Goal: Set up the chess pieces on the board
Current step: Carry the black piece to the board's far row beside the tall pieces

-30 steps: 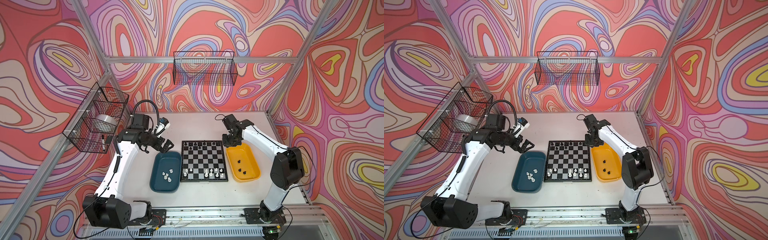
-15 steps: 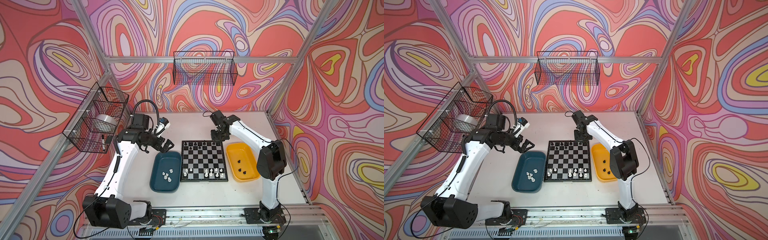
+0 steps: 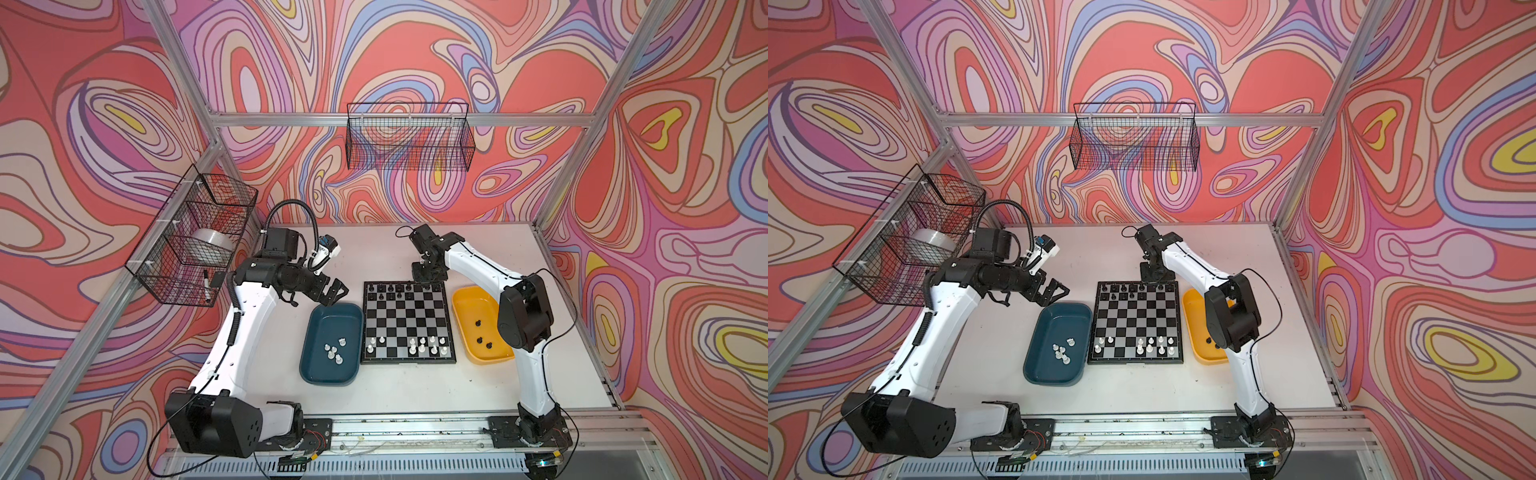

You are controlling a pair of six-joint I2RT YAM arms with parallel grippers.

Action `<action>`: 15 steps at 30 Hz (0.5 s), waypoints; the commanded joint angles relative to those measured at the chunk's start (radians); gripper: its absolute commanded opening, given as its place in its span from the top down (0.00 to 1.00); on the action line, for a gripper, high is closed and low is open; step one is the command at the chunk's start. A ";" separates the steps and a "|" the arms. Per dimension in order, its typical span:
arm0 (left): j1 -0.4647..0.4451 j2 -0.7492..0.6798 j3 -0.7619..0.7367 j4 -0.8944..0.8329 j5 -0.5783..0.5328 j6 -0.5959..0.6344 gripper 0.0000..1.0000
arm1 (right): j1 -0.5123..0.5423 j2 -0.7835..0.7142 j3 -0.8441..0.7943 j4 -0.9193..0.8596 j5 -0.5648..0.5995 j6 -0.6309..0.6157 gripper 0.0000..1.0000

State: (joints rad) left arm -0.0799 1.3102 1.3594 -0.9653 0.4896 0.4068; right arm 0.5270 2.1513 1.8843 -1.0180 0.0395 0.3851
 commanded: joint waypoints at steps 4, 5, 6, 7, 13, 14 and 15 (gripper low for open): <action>-0.009 -0.021 0.000 -0.027 0.012 -0.007 0.00 | 0.008 0.055 0.044 0.015 -0.006 -0.006 0.89; -0.009 -0.020 -0.001 -0.027 0.012 -0.007 0.00 | 0.008 0.061 0.049 0.014 -0.007 -0.009 0.89; -0.009 -0.020 -0.001 -0.026 0.012 -0.007 0.00 | 0.009 0.068 0.055 0.012 -0.009 -0.011 0.90; -0.009 -0.019 -0.001 -0.026 0.012 -0.007 0.00 | 0.009 0.074 0.060 0.010 -0.008 -0.012 0.89; -0.009 -0.017 0.000 -0.026 0.009 -0.007 0.00 | 0.008 0.102 0.076 0.008 0.000 -0.020 0.90; -0.009 -0.017 0.000 -0.026 0.009 -0.006 0.00 | 0.008 0.108 0.078 0.008 0.000 -0.021 0.90; -0.009 -0.016 -0.001 -0.026 0.009 -0.006 0.00 | 0.008 0.112 0.080 0.009 -0.002 -0.022 0.89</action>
State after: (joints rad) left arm -0.0853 1.3102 1.3594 -0.9653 0.4892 0.4068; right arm 0.5274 2.2318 1.9396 -1.0080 0.0338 0.3744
